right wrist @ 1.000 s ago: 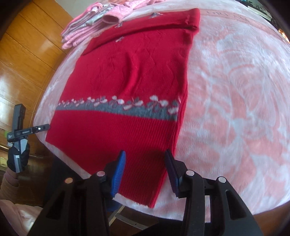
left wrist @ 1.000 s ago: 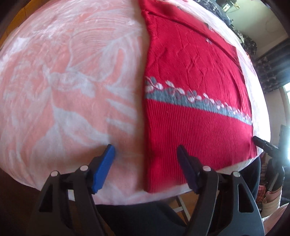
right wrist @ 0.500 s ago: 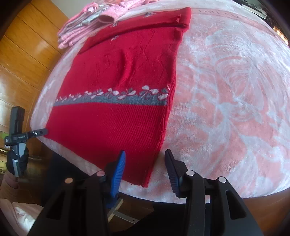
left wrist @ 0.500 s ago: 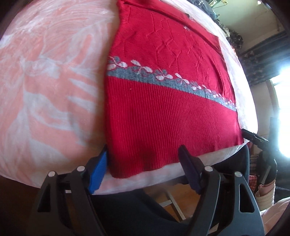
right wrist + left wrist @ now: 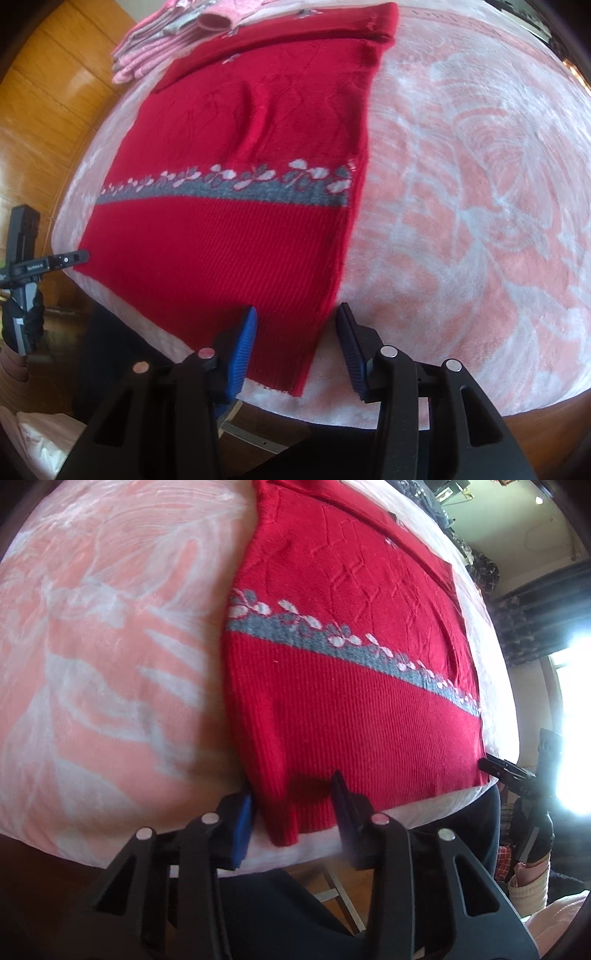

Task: Fold small clothes
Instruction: 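Move both tools to the sweater hem and grasp it with the left tool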

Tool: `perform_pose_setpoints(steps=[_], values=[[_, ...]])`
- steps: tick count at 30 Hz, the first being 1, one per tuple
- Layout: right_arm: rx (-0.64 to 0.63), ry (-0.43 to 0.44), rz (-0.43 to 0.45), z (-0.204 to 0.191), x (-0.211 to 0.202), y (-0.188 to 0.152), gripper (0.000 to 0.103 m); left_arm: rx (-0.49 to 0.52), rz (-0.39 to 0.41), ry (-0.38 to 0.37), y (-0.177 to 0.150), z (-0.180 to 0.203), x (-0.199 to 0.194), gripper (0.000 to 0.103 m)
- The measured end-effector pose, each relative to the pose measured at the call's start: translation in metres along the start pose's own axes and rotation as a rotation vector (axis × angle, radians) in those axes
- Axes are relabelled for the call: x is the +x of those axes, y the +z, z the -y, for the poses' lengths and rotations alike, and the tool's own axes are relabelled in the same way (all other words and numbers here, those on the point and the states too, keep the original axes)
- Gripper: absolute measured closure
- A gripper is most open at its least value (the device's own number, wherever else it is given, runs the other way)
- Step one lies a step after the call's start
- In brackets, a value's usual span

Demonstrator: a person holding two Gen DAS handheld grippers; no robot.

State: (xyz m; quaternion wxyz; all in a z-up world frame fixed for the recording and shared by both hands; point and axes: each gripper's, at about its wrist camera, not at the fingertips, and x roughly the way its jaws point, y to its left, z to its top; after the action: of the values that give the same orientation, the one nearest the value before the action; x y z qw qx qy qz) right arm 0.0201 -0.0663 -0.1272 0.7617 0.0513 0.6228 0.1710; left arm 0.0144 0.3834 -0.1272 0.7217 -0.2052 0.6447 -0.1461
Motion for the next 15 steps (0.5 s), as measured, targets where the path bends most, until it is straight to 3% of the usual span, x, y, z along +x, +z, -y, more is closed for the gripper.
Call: perform_pose_setpoints(steps=[3,5,7,12,15], values=[[-0.009,-0.006,0.001,-0.005,0.003,0.0,0.069,-0.009,0.003,0.033,0.001,0.001,0.003,0.085],[0.013,0.021,0.001,-0.001,0.004,0.001,0.086,-0.051,0.006,0.0,0.002,-0.005,0.001,0.093],[0.04,0.071,0.004,0.004,0.002,0.0,0.095,-0.084,0.011,-0.036,0.001,-0.009,-0.002,0.096],[0.097,0.203,0.039,0.015,-0.011,0.001,0.096,-0.076,0.055,-0.113,0.002,0.0,-0.019,0.096],[0.106,0.236,0.064,0.019,-0.021,0.005,0.097,-0.052,0.089,-0.132,0.009,0.01,-0.031,0.096]])
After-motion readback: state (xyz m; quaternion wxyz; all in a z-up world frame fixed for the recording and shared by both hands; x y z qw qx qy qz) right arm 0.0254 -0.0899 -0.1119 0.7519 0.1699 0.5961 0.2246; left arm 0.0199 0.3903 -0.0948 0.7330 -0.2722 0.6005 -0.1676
